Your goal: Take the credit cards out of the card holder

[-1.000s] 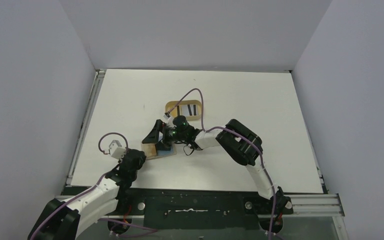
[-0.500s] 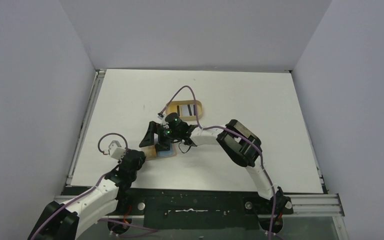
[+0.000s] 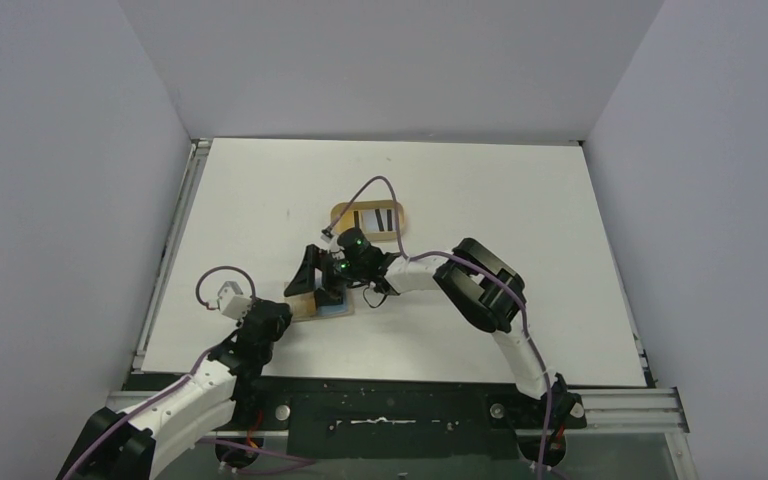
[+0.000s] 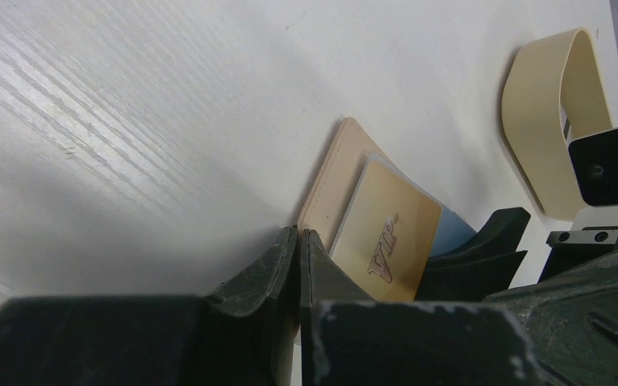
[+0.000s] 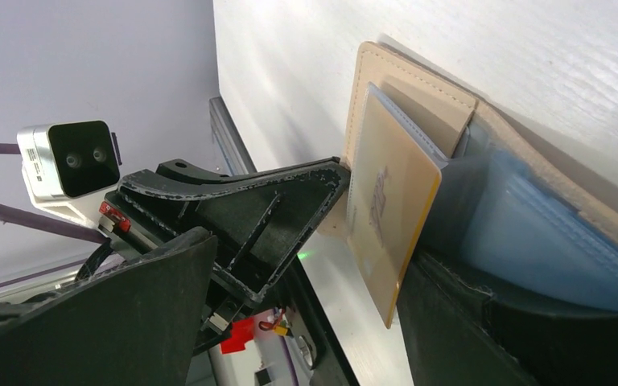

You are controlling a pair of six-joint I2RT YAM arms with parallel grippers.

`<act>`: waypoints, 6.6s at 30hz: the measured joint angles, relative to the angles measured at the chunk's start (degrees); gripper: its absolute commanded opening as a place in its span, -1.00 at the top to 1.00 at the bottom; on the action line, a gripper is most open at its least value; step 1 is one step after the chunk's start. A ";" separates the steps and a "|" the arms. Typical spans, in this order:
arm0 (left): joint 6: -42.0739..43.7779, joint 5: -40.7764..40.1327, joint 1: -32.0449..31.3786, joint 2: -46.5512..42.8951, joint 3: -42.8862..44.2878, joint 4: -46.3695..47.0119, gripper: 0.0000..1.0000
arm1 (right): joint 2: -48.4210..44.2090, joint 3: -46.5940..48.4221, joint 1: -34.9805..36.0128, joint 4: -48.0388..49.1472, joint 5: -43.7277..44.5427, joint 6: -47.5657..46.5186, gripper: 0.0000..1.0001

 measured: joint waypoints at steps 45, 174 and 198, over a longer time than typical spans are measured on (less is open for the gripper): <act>0.00 0.59 -0.02 -2.14 0.00 -2.40 1.00 | -6.73 -10.91 -6.56 -2.91 -0.11 -4.24 1.00; 11.52 7.17 -23.80 23.02 52.17 1.44 1.00 | -38.77 -26.69 -41.77 -24.11 11.65 -34.21 -0.60; 2.73 7.63 -19.71 17.20 44.78 5.51 1.00 | -30.32 -33.59 -28.57 6.67 -9.97 -20.15 -0.55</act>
